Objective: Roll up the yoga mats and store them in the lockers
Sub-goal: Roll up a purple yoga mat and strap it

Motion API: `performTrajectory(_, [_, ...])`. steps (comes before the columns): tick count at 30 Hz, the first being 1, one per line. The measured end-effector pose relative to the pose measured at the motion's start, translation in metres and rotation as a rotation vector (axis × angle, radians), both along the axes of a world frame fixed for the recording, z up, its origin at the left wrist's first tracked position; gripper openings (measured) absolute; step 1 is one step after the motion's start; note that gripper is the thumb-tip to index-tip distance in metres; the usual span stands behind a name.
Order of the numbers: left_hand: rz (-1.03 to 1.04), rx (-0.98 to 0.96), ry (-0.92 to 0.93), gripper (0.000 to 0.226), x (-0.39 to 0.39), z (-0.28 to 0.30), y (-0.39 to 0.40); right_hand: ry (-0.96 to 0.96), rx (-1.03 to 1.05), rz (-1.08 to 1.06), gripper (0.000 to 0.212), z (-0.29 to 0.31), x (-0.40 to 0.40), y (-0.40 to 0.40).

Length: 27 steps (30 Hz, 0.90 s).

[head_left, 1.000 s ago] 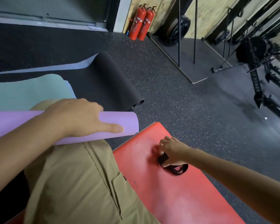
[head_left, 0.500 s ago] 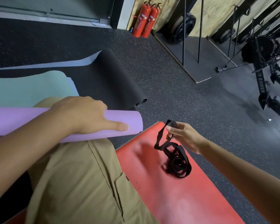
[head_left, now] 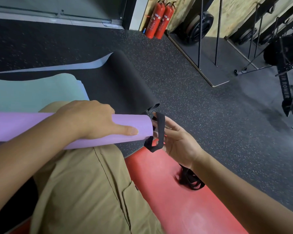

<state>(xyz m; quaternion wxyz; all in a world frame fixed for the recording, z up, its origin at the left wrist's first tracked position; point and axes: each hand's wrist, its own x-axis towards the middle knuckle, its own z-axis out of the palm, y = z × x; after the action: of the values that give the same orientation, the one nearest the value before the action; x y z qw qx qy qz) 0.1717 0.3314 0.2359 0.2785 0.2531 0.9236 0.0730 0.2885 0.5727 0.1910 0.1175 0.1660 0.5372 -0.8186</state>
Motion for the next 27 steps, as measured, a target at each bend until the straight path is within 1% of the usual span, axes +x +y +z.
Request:
performTrajectory(3, [0.008, 0.000, 0.006, 0.089, 0.000, -0.001, -0.001, 0.032, 0.041, 0.020, 0.054, -0.007, -0.004, -0.009])
performTrajectory(6, [0.004, -0.006, 0.011, 0.089, 0.000, -0.001, -0.001, 0.057, 0.030, 0.035, 0.058, -0.012, -0.007, -0.012])
performTrajectory(9, [0.001, -0.006, 0.011, 0.086, 0.000, -0.001, -0.001, 0.059, 0.018, 0.059, 0.060, -0.015, -0.009, -0.014])
performTrajectory(12, [-0.004, -0.001, 0.005, 0.084, 0.000, 0.000, 0.000, 0.056, -0.017, 0.089, 0.076, -0.018, -0.010, -0.015])
performTrajectory(13, [-0.005, -0.002, 0.003, 0.083, 0.000, 0.001, 0.000, 0.057, -0.024, 0.103, 0.078, -0.019, -0.011, -0.015])
performTrajectory(15, [-0.008, -0.007, -0.001, 0.081, 0.000, 0.003, 0.001, 0.062, -0.015, 0.130, 0.078, -0.018, -0.014, -0.015])
performTrajectory(19, [-0.011, 0.008, -0.024, 0.073, 0.000, 0.006, 0.000, 0.082, 0.017, 0.199, 0.088, -0.014, -0.022, -0.017])
performTrajectory(21, [-0.012, 0.020, -0.032, 0.071, -0.001, 0.005, -0.001, 0.084, 0.043, 0.227, 0.088, -0.008, -0.027, -0.019])
performTrajectory(24, [-0.020, 0.017, -0.033, 0.074, -0.001, 0.003, -0.002, 0.086, 0.170, 0.300, 0.079, 0.003, -0.035, -0.025])
performTrajectory(27, [-0.038, 0.040, -0.046, 0.086, -0.004, 0.001, -0.004, 0.094, 0.218, 0.402, 0.088, 0.010, -0.043, -0.034])
